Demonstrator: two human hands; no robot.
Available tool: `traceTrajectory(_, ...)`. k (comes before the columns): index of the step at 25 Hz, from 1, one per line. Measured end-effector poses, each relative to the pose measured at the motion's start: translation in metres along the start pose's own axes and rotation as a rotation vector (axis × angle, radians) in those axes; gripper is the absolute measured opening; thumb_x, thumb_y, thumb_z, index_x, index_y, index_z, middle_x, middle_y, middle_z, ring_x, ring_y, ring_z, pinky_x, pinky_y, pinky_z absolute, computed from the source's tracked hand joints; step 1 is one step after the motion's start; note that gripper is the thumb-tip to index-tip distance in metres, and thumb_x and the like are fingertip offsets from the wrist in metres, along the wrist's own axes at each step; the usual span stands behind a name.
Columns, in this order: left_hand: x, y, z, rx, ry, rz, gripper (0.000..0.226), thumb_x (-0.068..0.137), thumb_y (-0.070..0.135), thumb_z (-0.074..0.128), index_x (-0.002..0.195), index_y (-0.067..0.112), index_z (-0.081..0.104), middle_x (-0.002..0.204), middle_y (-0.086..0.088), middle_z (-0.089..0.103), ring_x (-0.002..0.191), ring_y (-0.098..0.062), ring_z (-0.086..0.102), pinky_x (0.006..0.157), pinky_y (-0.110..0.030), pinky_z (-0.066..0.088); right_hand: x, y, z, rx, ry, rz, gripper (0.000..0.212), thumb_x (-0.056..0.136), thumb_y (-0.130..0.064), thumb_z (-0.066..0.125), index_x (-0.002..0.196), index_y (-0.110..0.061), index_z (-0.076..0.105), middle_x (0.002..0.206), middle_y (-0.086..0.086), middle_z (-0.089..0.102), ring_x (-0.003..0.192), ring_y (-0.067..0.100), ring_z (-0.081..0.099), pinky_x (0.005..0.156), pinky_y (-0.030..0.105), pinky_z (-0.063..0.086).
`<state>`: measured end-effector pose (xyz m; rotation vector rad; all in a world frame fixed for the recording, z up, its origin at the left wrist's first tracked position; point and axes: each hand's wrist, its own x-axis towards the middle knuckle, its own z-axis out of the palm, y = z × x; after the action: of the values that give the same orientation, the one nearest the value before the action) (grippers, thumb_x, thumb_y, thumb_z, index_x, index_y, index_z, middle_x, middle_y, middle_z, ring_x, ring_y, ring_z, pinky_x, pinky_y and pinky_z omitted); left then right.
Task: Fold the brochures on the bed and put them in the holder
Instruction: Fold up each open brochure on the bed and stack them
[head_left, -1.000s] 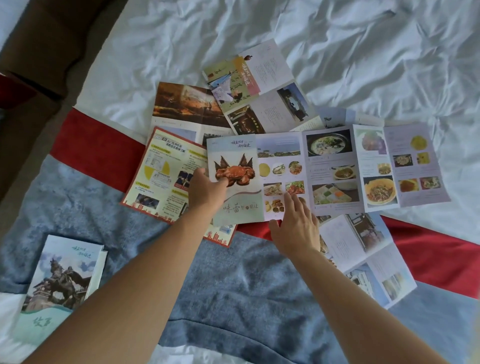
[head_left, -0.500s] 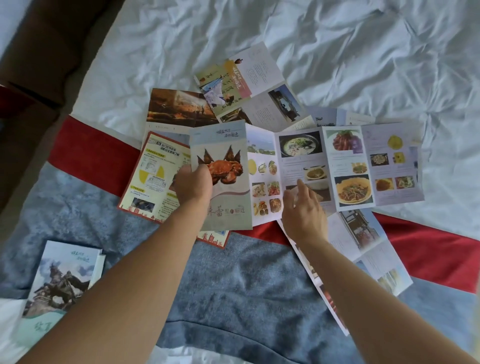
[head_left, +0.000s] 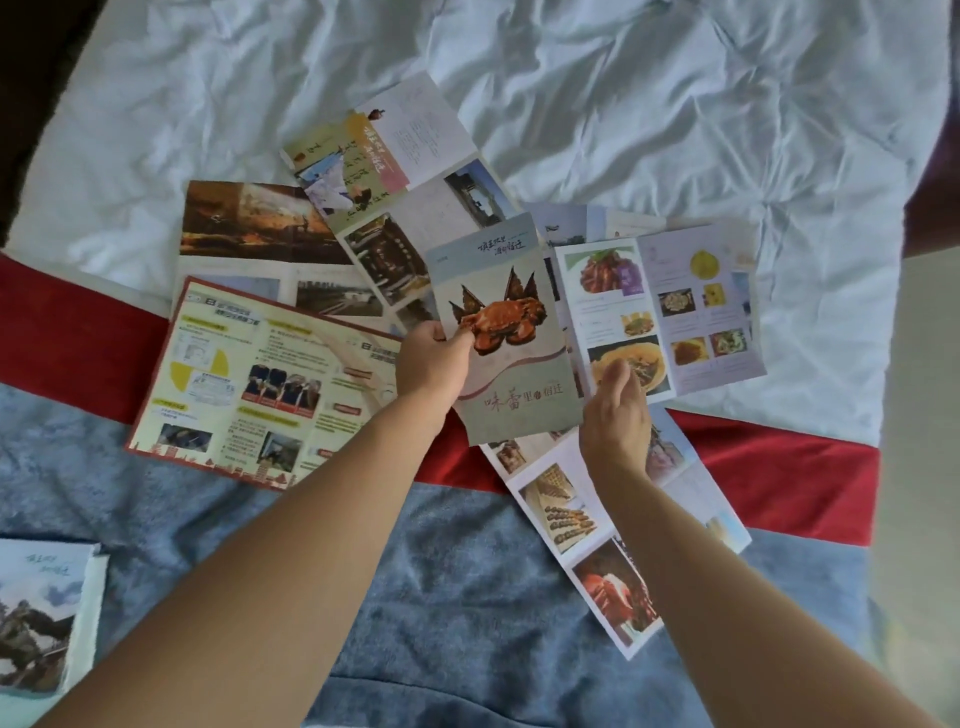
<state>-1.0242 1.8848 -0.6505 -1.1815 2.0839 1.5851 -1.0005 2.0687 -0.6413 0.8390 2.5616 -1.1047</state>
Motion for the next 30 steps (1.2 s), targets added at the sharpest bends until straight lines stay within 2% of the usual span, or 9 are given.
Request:
traceTrajectory(3, 0.008, 0.001, 0.023, 0.078, 0.008, -0.028, 0.014, 0.086, 0.03, 0.068, 0.078, 0.023, 0.059, 0.077, 0.011, 0.064, 0.07, -0.007, 0.06, 0.052, -0.022, 0.039, 0.016, 0.01, -0.005, 0.084, 0.022, 0.125, 0.065, 0.102, -0.06, 0.016, 0.141, -0.021, 0.052, 0.138, 0.011, 0.057, 0.122, 0.03, 0.052, 0.103, 0.044, 0.038)
traceTrajectory(6, 0.011, 0.001, 0.036, 0.119, 0.039, 0.004, 0.016, 0.085, 0.022, 0.07, 0.086, 0.027, 0.056, 0.08, 0.014, 0.061, 0.065, 0.005, 0.054, 0.047, -0.005, 0.037, 0.022, 0.016, -0.007, 0.016, -0.026, 0.031, 0.067, 0.094, -0.067, 0.028, 0.134, -0.022, 0.055, 0.135, 0.007, 0.059, 0.121, 0.027, 0.054, 0.105, 0.051, 0.042)
traceTrajectory(9, 0.011, 0.002, 0.049, 0.094, 0.018, -0.009, 0.036, 0.084, 0.021, 0.07, 0.118, 0.015, 0.058, 0.113, 0.001, 0.066, 0.096, -0.014, 0.065, 0.079, -0.025, 0.055, 0.027, 0.02, 0.0, -0.276, -0.103, -0.093, 0.071, 0.092, -0.063, 0.051, 0.149, -0.023, 0.04, 0.151, 0.003, 0.047, 0.139, 0.026, 0.041, 0.113, 0.054, 0.035)
traceTrajectory(11, 0.008, 0.003, 0.055, 0.049, -0.002, -0.069, 0.038, 0.085, 0.018, 0.067, 0.122, 0.014, 0.057, 0.114, 0.001, 0.066, 0.098, -0.017, 0.063, 0.071, -0.026, 0.05, 0.027, 0.02, 0.006, -0.344, -0.104, -0.118, 0.077, 0.09, -0.058, 0.059, 0.153, -0.023, 0.033, 0.152, 0.002, 0.046, 0.14, 0.025, 0.039, 0.114, 0.05, 0.032)
traceTrajectory(14, 0.004, 0.003, 0.058, -0.001, -0.076, -0.122, 0.018, 0.089, 0.01, 0.059, 0.105, 0.015, 0.066, 0.093, 0.006, 0.066, 0.092, -0.019, 0.064, 0.058, -0.02, 0.041, 0.025, 0.022, 0.012, -0.336, -0.08, -0.129, 0.078, 0.089, -0.056, 0.061, 0.153, -0.022, 0.033, 0.151, 0.002, 0.047, 0.14, 0.024, 0.038, 0.114, 0.048, 0.028)
traceTrajectory(18, -0.003, 0.005, 0.045, -0.158, -0.126, -0.088, 0.024, 0.09, 0.005, 0.057, 0.106, 0.018, 0.068, 0.094, 0.009, 0.067, 0.092, -0.015, 0.062, 0.071, -0.025, 0.044, 0.016, 0.019, 0.012, -0.324, -0.002, -0.19, 0.072, 0.089, -0.057, 0.058, 0.148, -0.022, 0.037, 0.146, 0.002, 0.051, 0.138, 0.025, 0.041, 0.116, 0.049, 0.027)
traceTrajectory(21, -0.01, 0.005, 0.022, -0.26, -0.127, -0.067, 0.02, 0.085, 0.007, 0.063, 0.095, 0.024, 0.068, 0.09, 0.015, 0.069, 0.087, -0.006, 0.063, 0.069, -0.025, 0.047, 0.004, 0.004, 0.013, -0.254, 0.036, -0.236, 0.065, 0.088, -0.055, 0.055, 0.143, -0.022, 0.043, 0.136, 0.0, 0.06, 0.127, 0.024, 0.053, 0.113, 0.049, 0.032)
traceTrajectory(26, -0.026, -0.005, -0.022, -0.228, -0.107, -0.026, 0.026, 0.084, 0.01, 0.061, 0.105, 0.024, 0.068, 0.096, 0.01, 0.071, 0.091, -0.009, 0.063, 0.067, -0.025, 0.044, -0.037, -0.025, 0.024, -0.098, -0.041, -0.25, 0.059, 0.09, -0.035, 0.059, 0.145, -0.027, 0.042, 0.112, -0.009, 0.066, 0.105, 0.021, 0.062, 0.089, 0.048, 0.053)
traceTrajectory(30, -0.05, -0.013, -0.053, -0.272, -0.127, 0.027, 0.027, 0.077, 0.014, 0.064, 0.1, 0.027, 0.07, 0.093, 0.01, 0.075, 0.091, -0.013, 0.068, 0.069, -0.027, 0.05, -0.071, -0.036, 0.03, -0.055, -0.039, -0.318, 0.07, 0.083, -0.04, 0.061, 0.147, -0.023, 0.041, 0.131, 0.001, 0.055, 0.119, 0.025, 0.053, 0.096, 0.045, 0.047)
